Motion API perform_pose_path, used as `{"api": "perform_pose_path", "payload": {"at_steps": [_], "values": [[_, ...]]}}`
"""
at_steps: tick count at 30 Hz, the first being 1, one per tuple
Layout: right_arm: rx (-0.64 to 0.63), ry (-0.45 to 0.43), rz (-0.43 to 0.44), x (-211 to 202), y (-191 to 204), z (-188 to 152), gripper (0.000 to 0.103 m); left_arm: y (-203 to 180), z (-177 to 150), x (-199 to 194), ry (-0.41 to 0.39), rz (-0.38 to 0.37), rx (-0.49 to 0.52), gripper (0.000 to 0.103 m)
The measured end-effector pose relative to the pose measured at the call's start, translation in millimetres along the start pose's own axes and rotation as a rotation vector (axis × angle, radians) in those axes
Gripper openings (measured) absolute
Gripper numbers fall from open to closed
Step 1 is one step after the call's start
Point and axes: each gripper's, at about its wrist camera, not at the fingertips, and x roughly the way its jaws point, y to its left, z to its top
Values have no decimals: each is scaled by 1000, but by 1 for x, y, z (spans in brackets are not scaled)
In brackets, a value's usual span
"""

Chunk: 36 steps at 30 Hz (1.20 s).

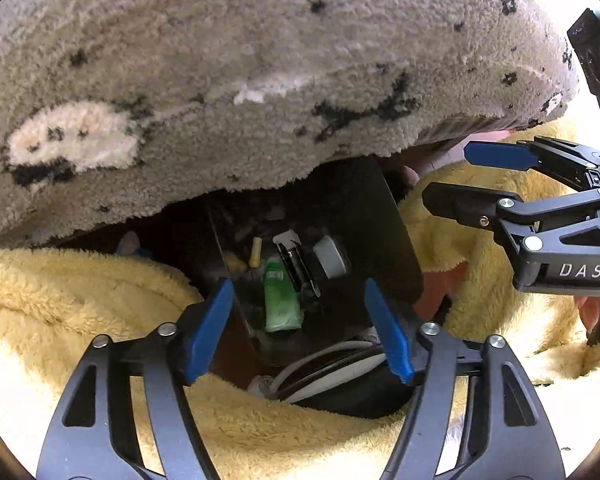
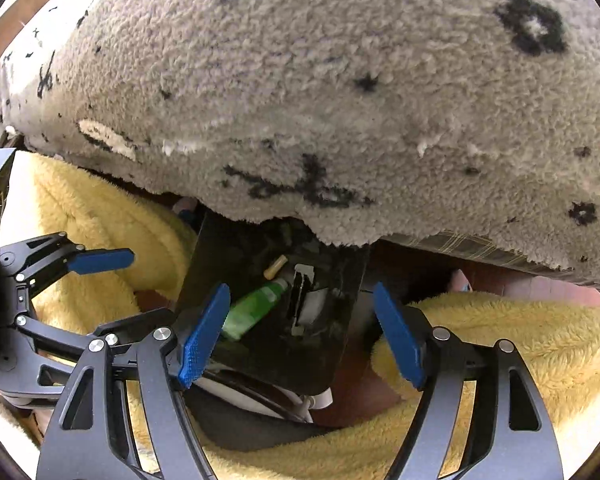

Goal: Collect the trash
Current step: 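Raise both tools back over the bed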

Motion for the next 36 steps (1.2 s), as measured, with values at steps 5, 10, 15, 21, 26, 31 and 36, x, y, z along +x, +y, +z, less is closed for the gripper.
{"api": "perform_pose_path", "payload": {"at_steps": [5,10,15,21,26,31,36], "values": [[11,-42,-15,-19,0,8,75,4,3,-17,-38,3,4,70],[37,-136,-37,-52,-9,16,76,4,13,-43,-110,14,12,72],[58,-257,-72,-88,-28,26,76,2,28,-82,-240,39,16,78],[57,-403,-113,-137,-37,50,77,9,55,-125,-379,59,5,82],[65,-472,-143,-154,-53,71,77,14,80,-144,-446,91,-3,83],[102,-493,-161,-152,-68,99,77,34,105,-155,-492,118,-44,84],[141,-490,-170,-140,-84,121,77,58,132,-156,-502,139,-89,84]]}}
